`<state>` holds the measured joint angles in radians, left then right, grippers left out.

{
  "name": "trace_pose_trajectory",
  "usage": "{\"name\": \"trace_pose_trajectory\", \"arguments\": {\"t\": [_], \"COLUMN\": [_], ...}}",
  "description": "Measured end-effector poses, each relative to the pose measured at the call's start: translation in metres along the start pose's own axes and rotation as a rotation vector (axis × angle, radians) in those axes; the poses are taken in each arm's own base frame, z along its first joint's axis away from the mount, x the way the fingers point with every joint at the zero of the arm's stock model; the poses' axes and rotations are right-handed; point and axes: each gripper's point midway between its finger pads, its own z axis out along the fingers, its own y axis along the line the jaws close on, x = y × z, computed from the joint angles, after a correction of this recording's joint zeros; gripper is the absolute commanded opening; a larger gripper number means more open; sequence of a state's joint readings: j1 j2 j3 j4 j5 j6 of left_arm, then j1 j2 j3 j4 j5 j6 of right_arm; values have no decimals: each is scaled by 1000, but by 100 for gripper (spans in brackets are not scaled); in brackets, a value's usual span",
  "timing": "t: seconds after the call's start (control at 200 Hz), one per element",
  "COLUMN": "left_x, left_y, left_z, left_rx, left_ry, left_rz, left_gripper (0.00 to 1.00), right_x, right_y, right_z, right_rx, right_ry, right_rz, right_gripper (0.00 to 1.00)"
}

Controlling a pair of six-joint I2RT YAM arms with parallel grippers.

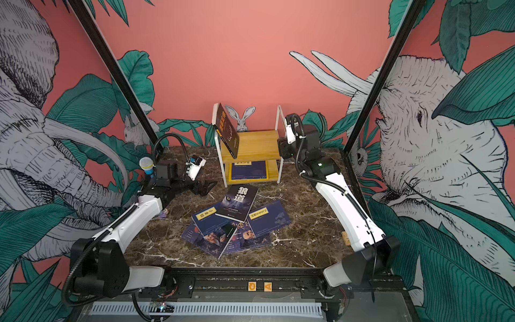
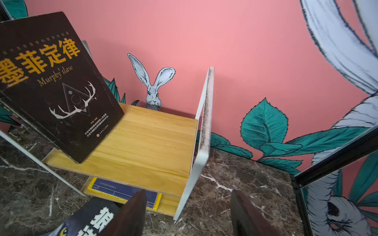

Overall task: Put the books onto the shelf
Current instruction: 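Open the right gripper and draw it back from the shelf while the left rises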

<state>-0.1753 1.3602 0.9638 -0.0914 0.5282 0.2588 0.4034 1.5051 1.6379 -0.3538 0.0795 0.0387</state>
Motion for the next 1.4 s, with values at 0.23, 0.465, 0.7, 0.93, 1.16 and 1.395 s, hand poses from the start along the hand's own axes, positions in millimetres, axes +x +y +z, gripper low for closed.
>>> {"name": "trace_pose_trajectory", "arguments": {"t": [0.23, 0.465, 0.7, 0.93, 1.16, 1.395], "left_x": [-17, -42, -57, -71, -70, -58], "left_y": [17, 49, 65, 75, 79, 55], "left_z": [26, 48, 60, 61, 63, 21], "left_rx": [-25, -106, -149, -186, -200, -198], "left_ry": [-53, -96, -120, -148, -140, -96], "left_rz": [42, 58, 39, 37, 7, -82], "left_gripper": [100, 99, 99, 100, 99, 99], "right_x": [21, 26, 28, 34, 30, 8], "right_y": [-9, -6, -6, -3, 1, -8], "right_z": [51, 62, 59, 44, 29, -21], "right_rx": [-11, -40, -49, -59, -85, -62], "right_ry": [60, 39, 4, 6, -14, -98], "right_rz": [160, 241, 246, 221, 257, 251], "right_gripper": [54, 29, 13, 13, 47, 58]}}
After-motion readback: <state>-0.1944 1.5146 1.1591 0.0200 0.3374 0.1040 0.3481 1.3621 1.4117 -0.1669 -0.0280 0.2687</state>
